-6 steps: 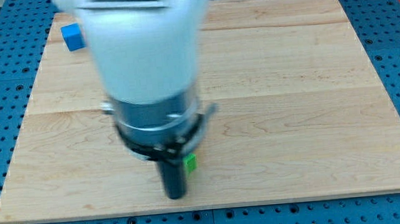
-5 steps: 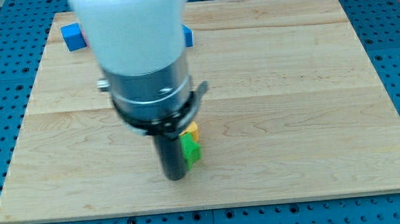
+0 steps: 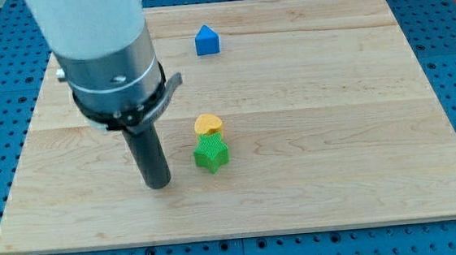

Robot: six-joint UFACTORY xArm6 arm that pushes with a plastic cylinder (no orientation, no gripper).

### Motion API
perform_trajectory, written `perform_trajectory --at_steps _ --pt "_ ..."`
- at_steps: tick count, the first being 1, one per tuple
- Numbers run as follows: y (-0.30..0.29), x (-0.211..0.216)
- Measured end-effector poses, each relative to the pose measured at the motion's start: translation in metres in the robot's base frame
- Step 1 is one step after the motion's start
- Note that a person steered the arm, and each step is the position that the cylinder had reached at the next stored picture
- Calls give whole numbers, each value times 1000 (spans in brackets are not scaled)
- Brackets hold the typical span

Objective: Slide the green star towards the center left

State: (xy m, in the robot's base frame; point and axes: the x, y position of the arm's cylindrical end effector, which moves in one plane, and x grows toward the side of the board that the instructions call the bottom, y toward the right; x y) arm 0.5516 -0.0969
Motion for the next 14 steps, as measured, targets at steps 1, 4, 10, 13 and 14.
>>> perform_trajectory --at_steps 1,4,10,13,14 --pt "27 14" --pt "63 -14" --pt "113 -59" --pt "43 -121" --pt "81 -128"
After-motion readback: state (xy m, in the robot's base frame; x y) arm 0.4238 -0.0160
